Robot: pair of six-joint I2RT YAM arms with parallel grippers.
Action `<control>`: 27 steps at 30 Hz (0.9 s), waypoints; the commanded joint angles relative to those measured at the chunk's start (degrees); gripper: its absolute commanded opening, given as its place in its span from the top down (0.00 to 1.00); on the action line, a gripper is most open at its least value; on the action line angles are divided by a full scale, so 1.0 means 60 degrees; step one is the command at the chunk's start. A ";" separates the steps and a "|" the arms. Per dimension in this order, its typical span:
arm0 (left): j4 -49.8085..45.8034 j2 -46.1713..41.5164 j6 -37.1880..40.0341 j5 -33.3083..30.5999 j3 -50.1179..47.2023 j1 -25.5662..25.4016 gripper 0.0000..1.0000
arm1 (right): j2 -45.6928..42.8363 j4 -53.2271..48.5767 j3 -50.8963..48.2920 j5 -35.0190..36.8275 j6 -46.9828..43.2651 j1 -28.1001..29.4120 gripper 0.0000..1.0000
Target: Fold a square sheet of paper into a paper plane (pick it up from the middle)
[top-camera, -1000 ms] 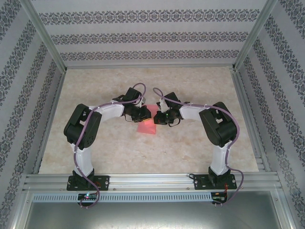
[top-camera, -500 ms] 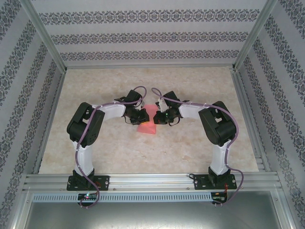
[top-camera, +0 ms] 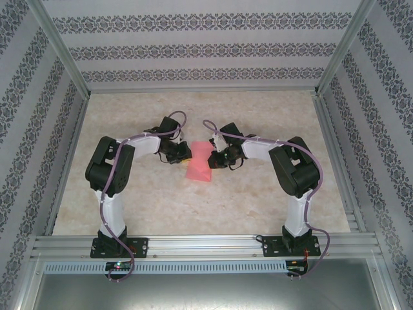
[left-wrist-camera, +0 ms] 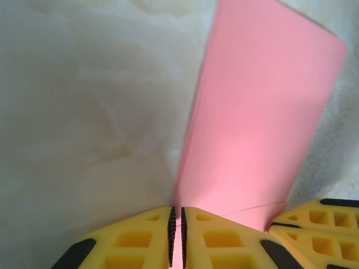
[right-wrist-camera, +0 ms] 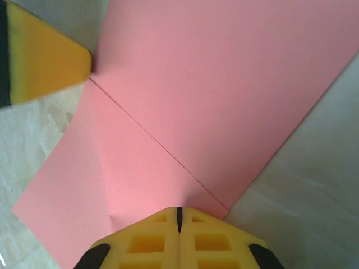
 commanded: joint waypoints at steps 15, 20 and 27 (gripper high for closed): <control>0.1208 -0.0200 0.0239 0.0855 -0.0549 -0.0910 0.95 | 0.0270 -0.0838 0.0027 -0.0066 -0.0549 -0.0126 0.96; 0.0983 0.0173 0.0493 0.1054 -0.0328 -0.1027 0.95 | 0.0240 -0.0858 0.0353 -0.0703 -0.1160 -0.0160 0.95; 0.0856 0.0354 0.0425 0.0825 -0.0790 -0.1050 0.96 | -0.0380 -0.0762 0.0549 -0.0932 -0.0387 -0.0167 0.92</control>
